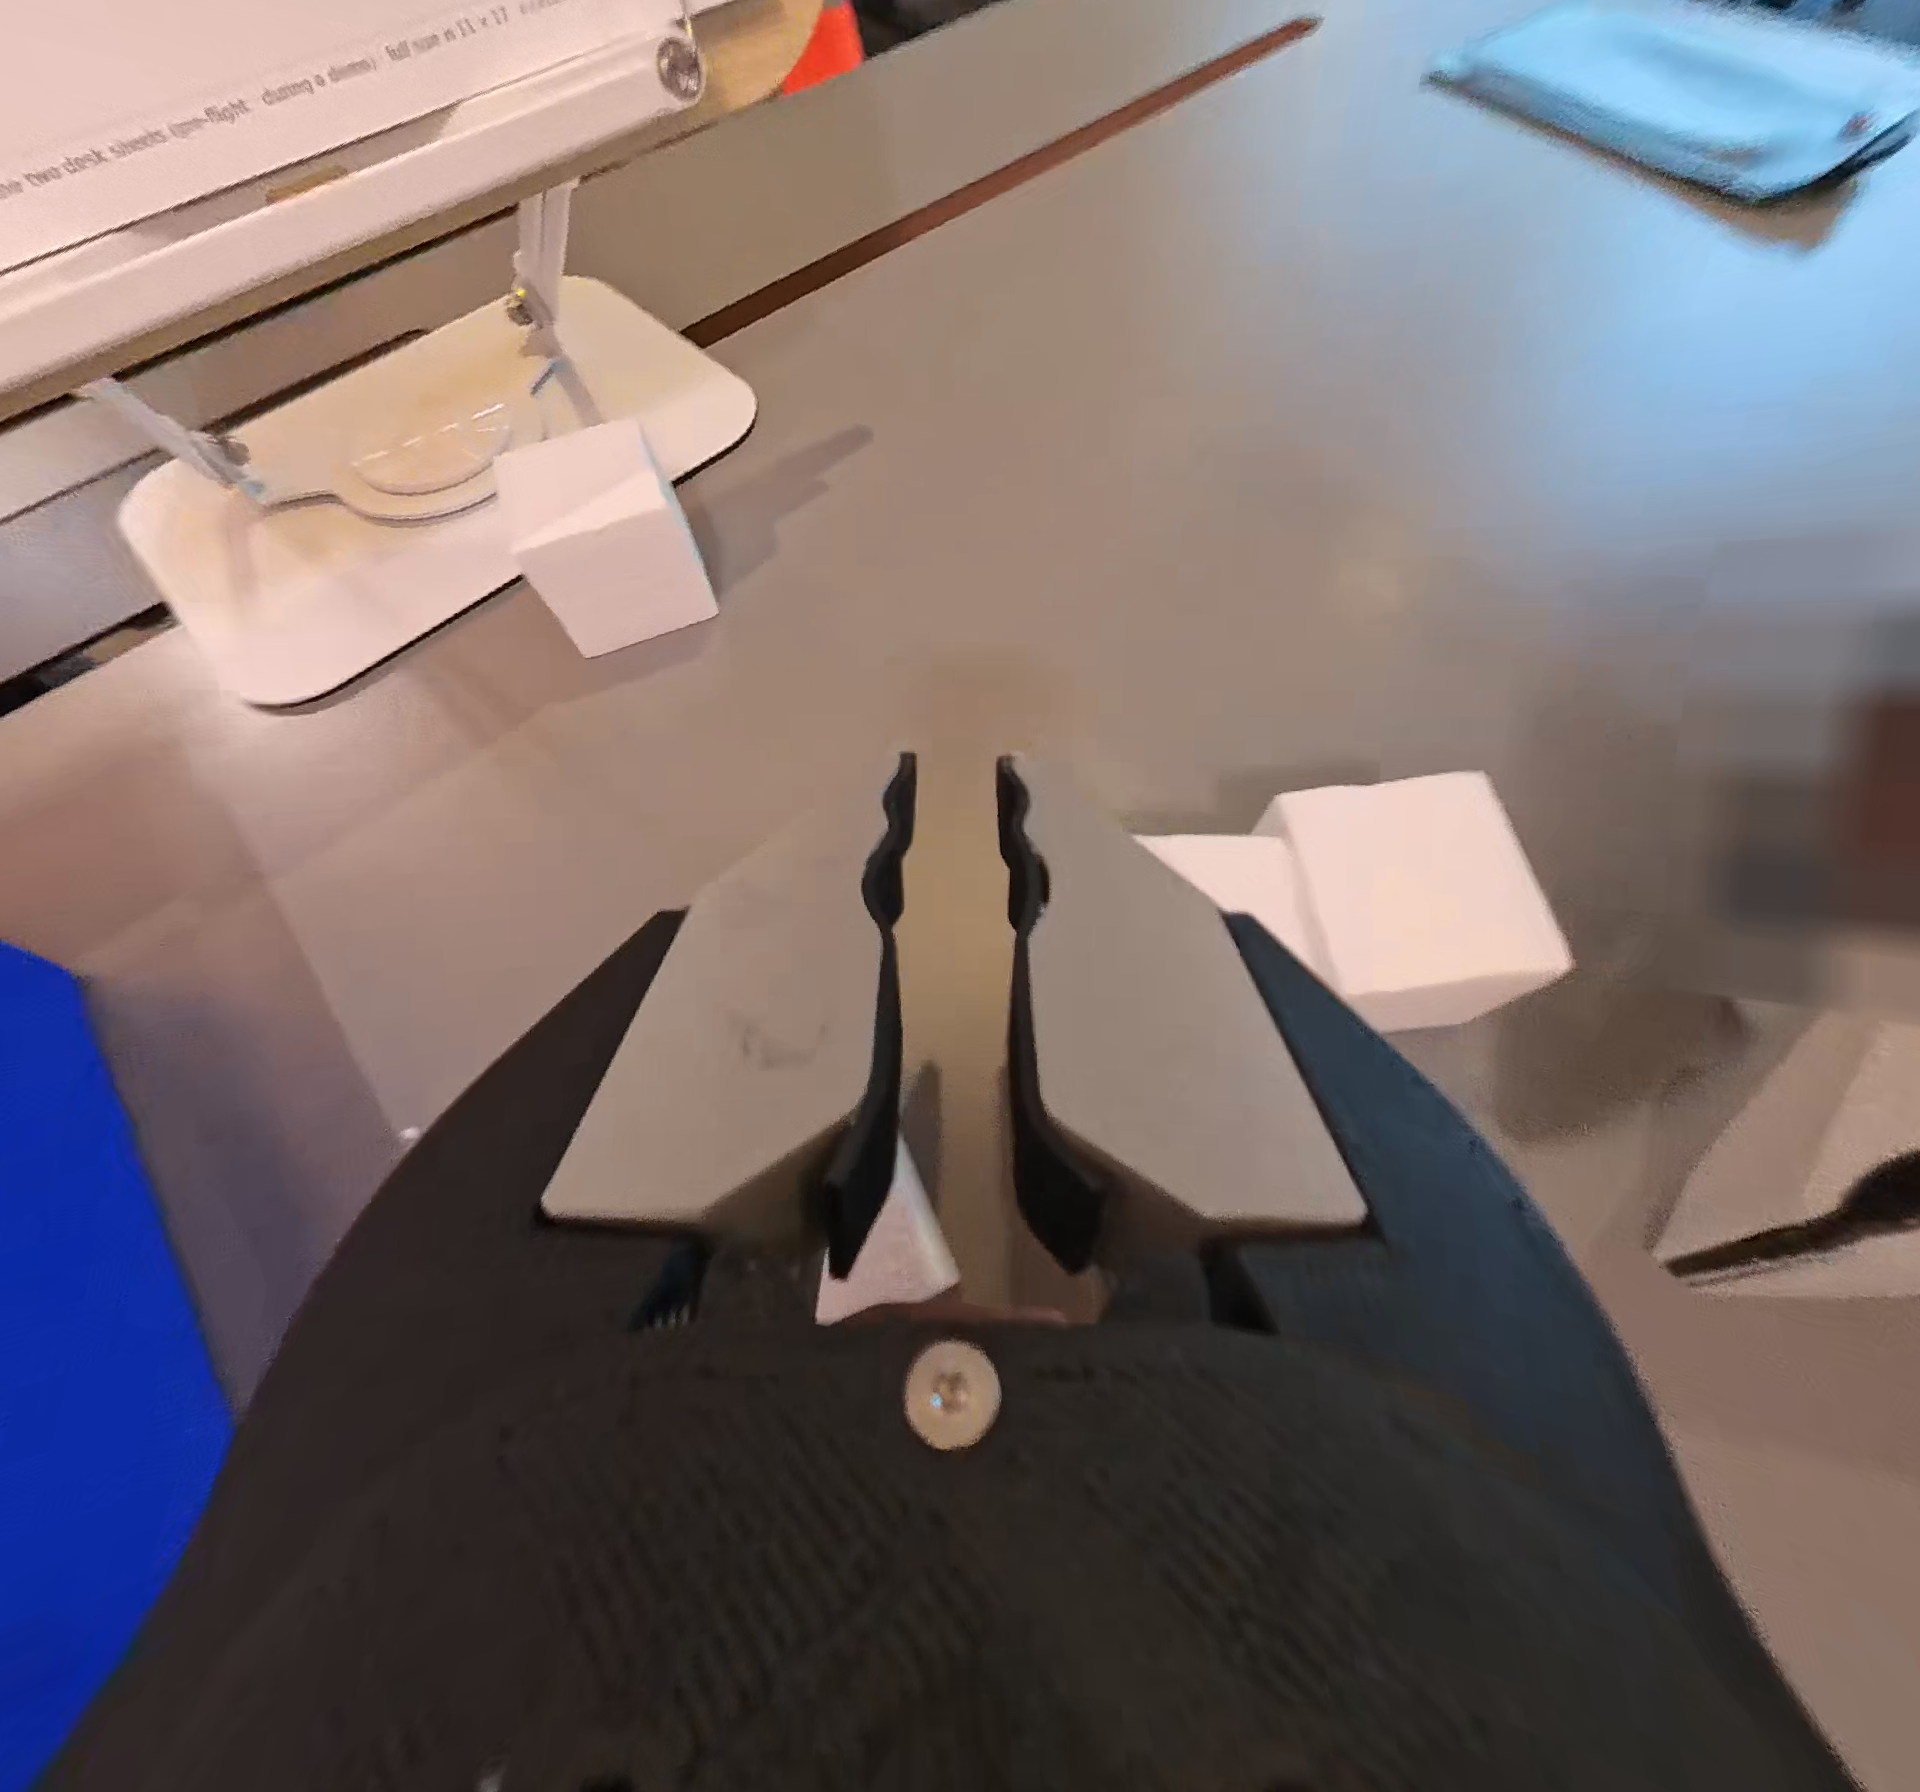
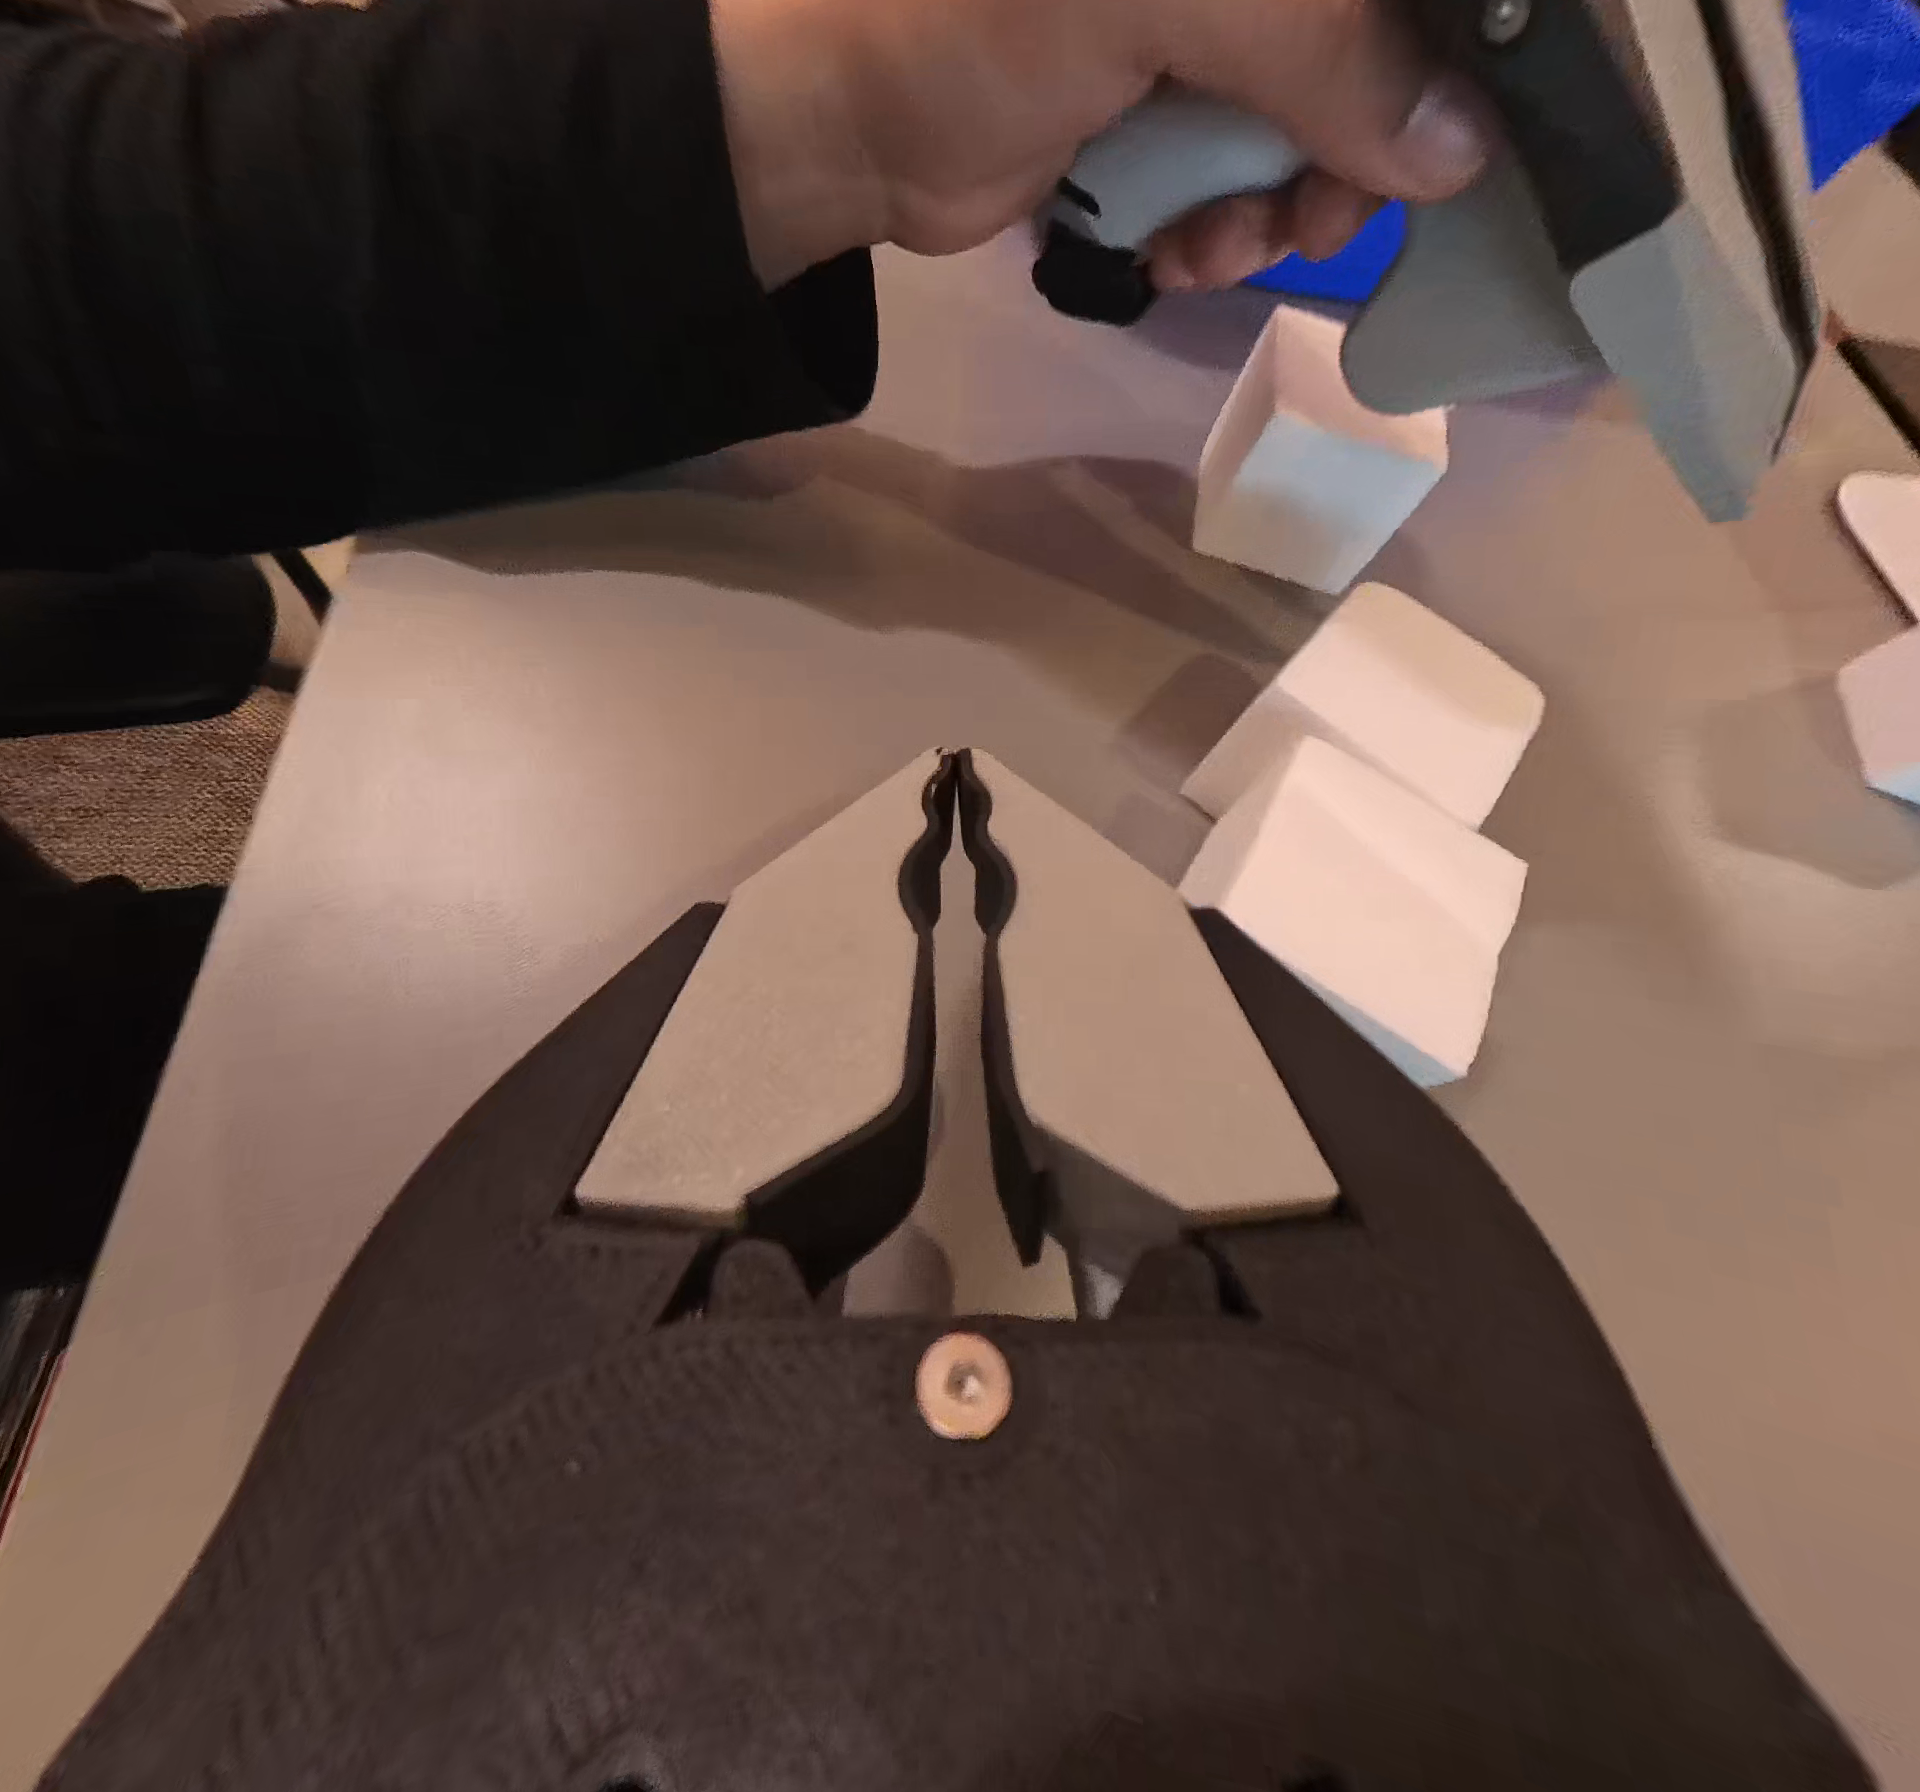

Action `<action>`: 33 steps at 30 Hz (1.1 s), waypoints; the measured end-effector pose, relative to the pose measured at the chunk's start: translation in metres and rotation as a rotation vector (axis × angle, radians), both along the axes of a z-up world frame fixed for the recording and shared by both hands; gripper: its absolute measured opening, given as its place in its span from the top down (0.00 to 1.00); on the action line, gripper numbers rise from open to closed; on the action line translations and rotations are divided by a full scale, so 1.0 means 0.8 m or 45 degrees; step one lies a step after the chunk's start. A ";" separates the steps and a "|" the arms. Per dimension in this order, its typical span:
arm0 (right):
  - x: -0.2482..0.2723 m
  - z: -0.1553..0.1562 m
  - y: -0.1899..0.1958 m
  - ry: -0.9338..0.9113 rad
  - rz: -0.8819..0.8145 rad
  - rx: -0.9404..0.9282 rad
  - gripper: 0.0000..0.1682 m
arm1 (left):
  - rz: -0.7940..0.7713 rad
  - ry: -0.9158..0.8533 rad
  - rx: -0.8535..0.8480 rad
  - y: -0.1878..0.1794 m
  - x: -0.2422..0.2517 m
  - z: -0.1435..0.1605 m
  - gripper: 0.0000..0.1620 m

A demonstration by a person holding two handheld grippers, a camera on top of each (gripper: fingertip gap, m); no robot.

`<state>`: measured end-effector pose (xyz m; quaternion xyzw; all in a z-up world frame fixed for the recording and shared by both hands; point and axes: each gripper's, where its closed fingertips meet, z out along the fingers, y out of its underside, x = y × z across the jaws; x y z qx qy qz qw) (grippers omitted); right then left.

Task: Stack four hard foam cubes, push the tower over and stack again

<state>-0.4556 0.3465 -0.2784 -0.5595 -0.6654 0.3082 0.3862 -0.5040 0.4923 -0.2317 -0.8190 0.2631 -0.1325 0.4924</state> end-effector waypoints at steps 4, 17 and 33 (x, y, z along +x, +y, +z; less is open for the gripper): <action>0.039 -0.017 0.109 -0.179 -0.553 0.285 1.00 | 0.037 0.258 -0.017 0.003 -0.002 -0.025 0.96; 0.090 -0.014 0.159 0.007 -0.692 -0.129 1.00 | -0.188 0.322 -0.155 -0.018 0.039 -0.061 1.00; 0.094 -0.006 0.160 0.039 -0.697 -0.066 1.00 | -0.560 0.082 -0.261 -0.080 0.043 -0.045 0.77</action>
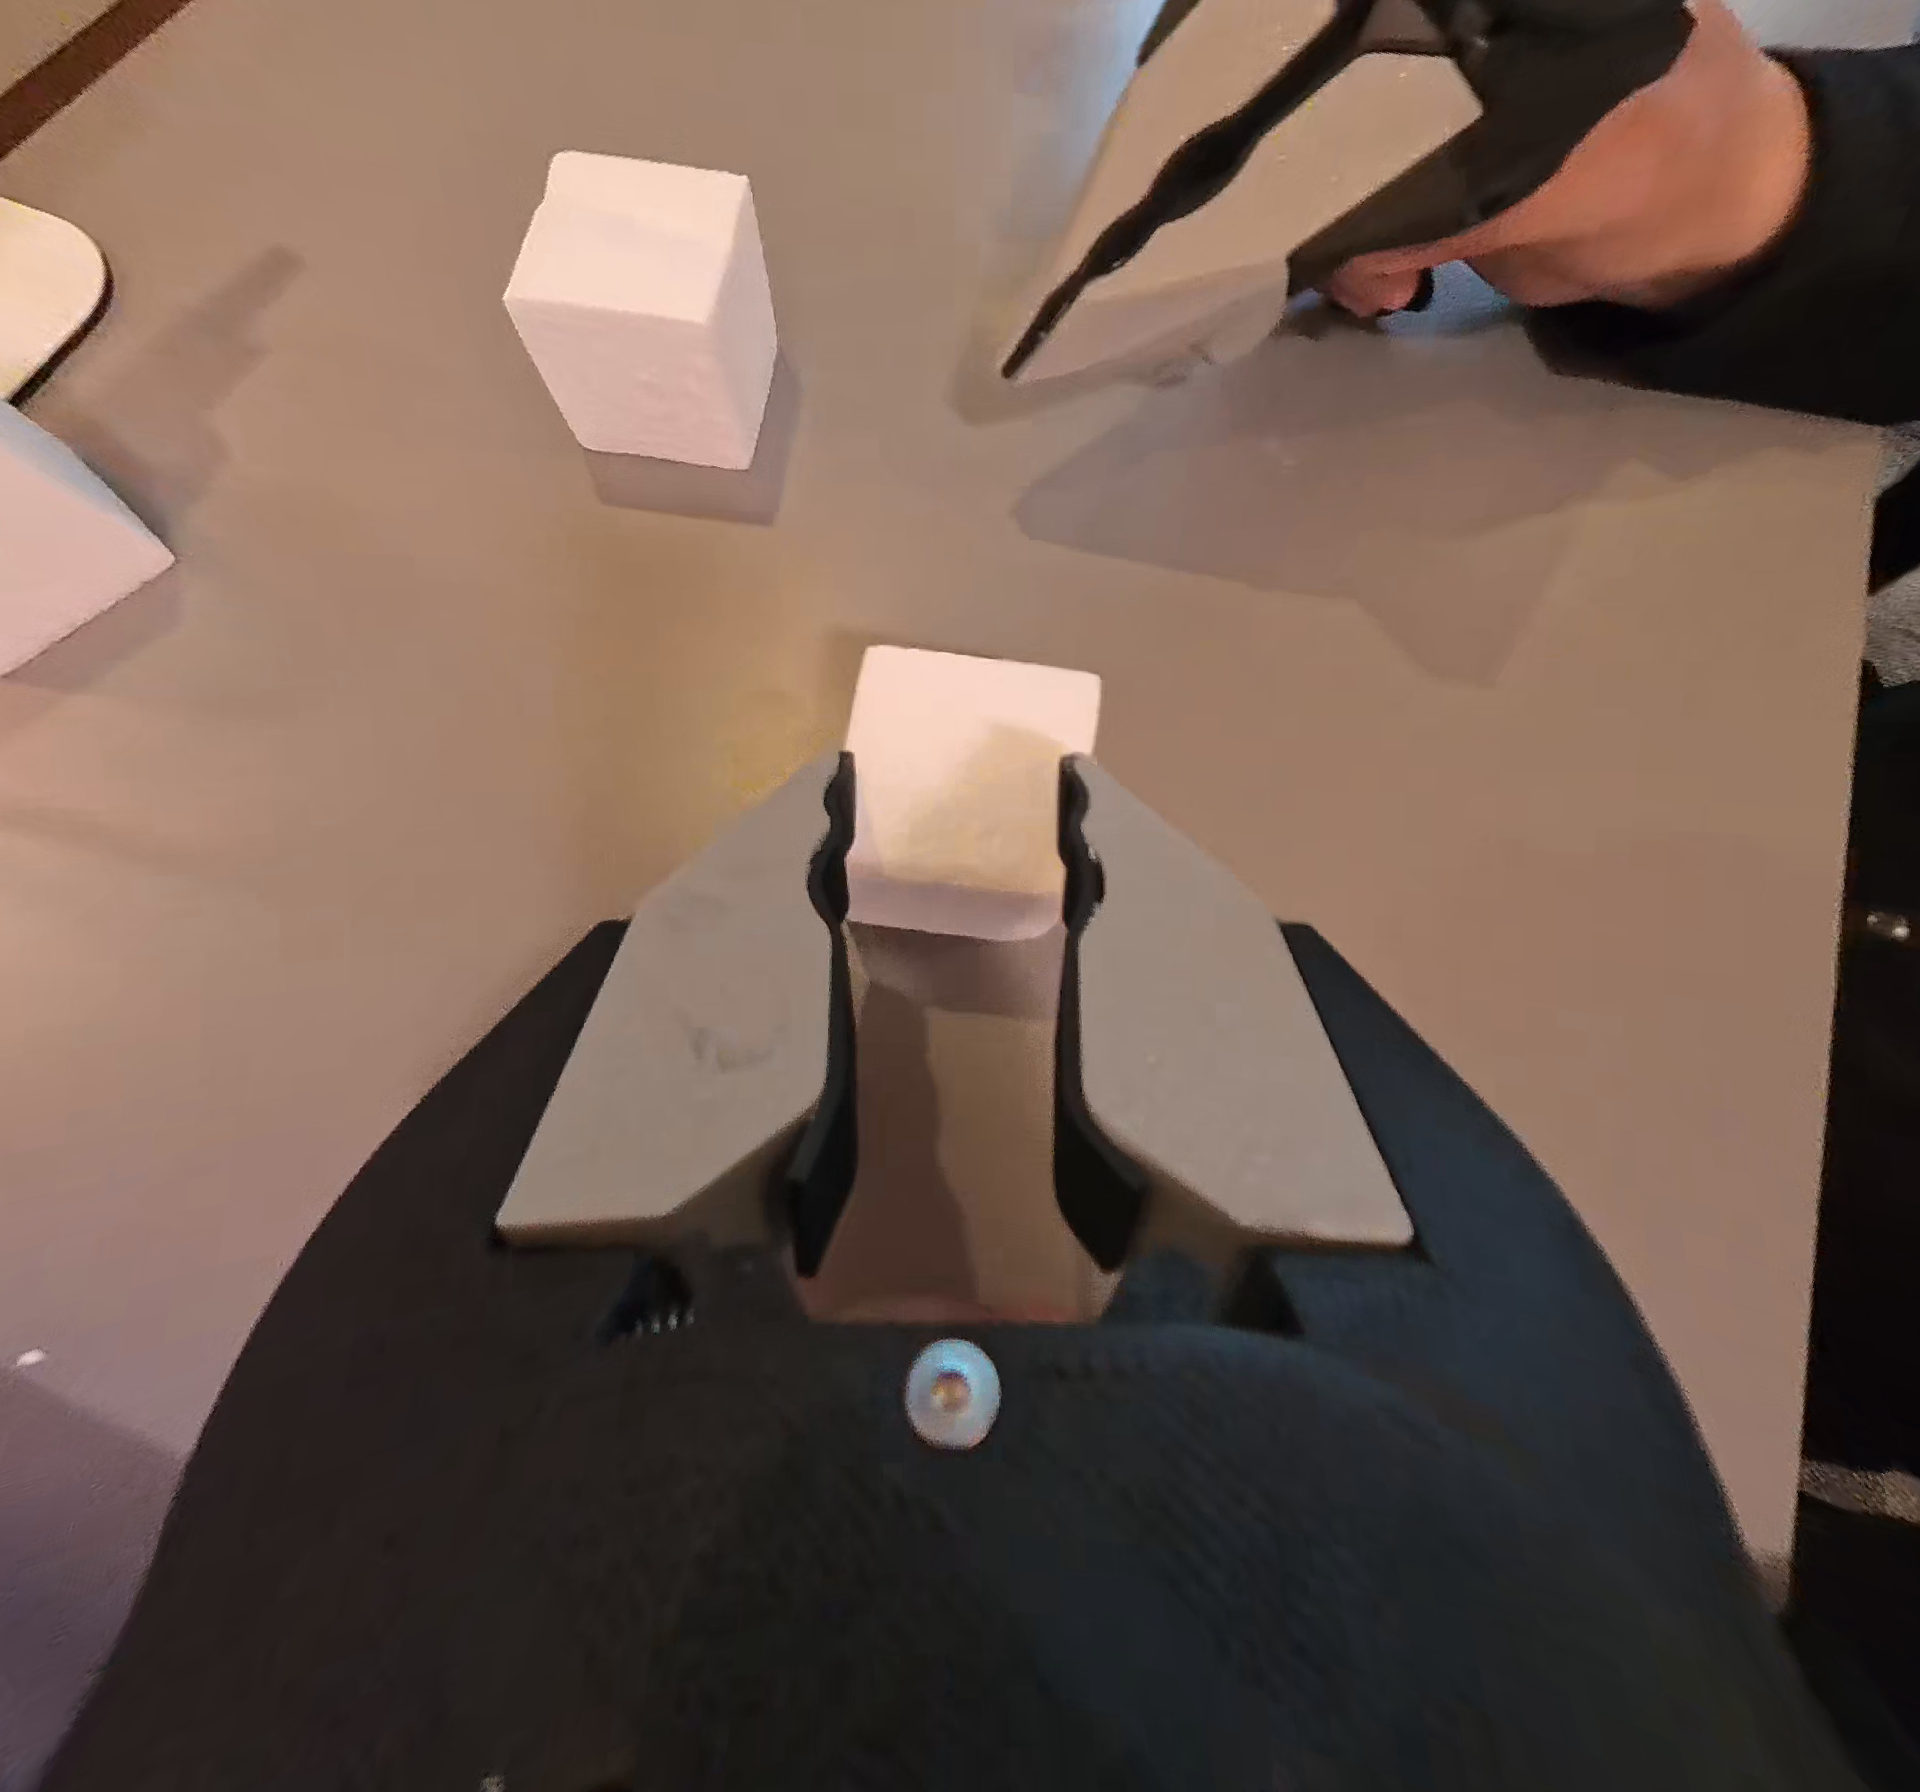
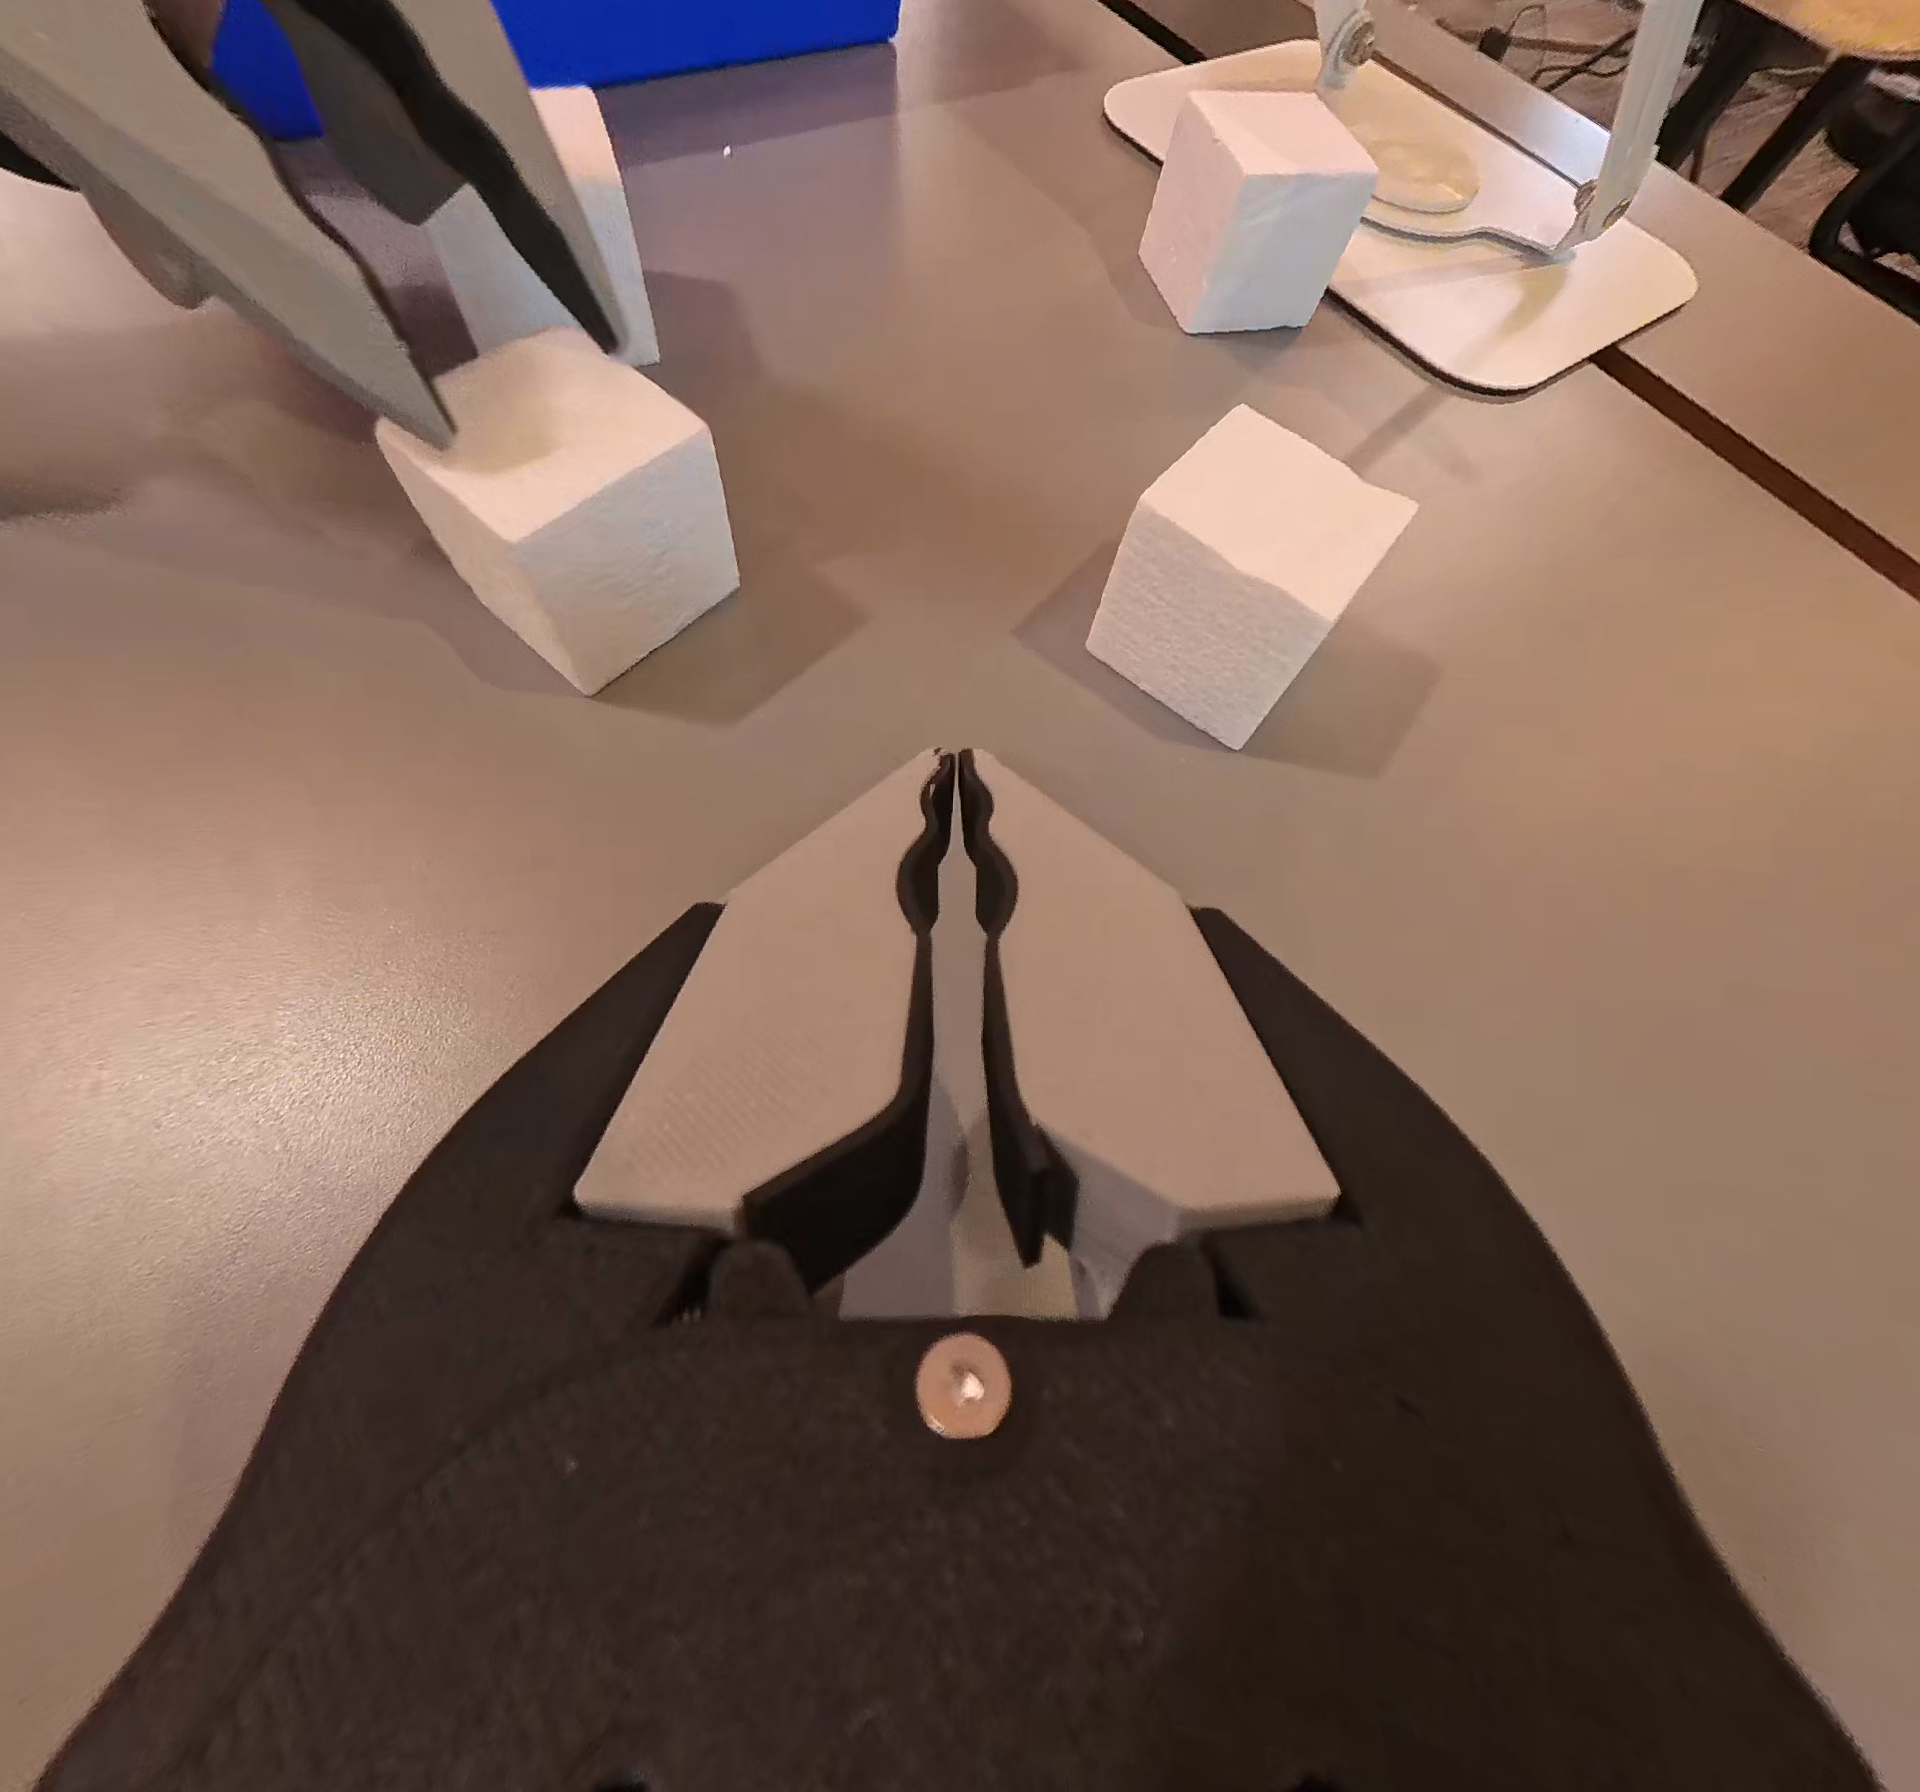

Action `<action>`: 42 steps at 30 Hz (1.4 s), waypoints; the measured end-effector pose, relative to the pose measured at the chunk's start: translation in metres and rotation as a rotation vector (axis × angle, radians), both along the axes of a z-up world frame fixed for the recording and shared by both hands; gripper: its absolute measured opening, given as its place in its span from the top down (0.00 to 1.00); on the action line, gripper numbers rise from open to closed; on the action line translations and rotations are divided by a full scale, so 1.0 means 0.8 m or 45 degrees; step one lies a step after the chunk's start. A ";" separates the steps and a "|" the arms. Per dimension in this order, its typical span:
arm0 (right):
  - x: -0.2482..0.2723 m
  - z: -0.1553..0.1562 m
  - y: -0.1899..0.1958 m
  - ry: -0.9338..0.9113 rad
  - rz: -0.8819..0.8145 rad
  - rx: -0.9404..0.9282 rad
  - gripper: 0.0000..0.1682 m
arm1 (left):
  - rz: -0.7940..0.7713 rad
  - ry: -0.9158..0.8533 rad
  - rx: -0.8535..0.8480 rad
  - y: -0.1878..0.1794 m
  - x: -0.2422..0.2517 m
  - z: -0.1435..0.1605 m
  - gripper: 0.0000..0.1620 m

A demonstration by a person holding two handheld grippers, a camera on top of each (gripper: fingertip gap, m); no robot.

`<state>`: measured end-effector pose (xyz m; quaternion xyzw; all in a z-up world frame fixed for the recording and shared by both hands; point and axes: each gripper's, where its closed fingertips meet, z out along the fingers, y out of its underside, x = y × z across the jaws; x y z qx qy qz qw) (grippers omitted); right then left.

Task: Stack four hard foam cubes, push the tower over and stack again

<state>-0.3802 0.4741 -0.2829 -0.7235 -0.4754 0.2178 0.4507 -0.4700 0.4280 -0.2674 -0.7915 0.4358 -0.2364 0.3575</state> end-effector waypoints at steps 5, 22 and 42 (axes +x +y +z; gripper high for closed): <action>0.005 0.007 0.004 0.045 -0.017 -0.010 1.00 | -0.071 -0.103 -0.094 -0.016 0.007 0.002 0.86; 0.010 0.009 0.008 0.074 -0.037 -0.012 1.00 | -0.038 -0.132 0.190 0.007 0.082 0.022 0.87; 0.003 0.002 -0.001 0.041 0.004 -0.016 1.00 | 0.176 -0.613 0.130 0.037 0.049 0.073 0.84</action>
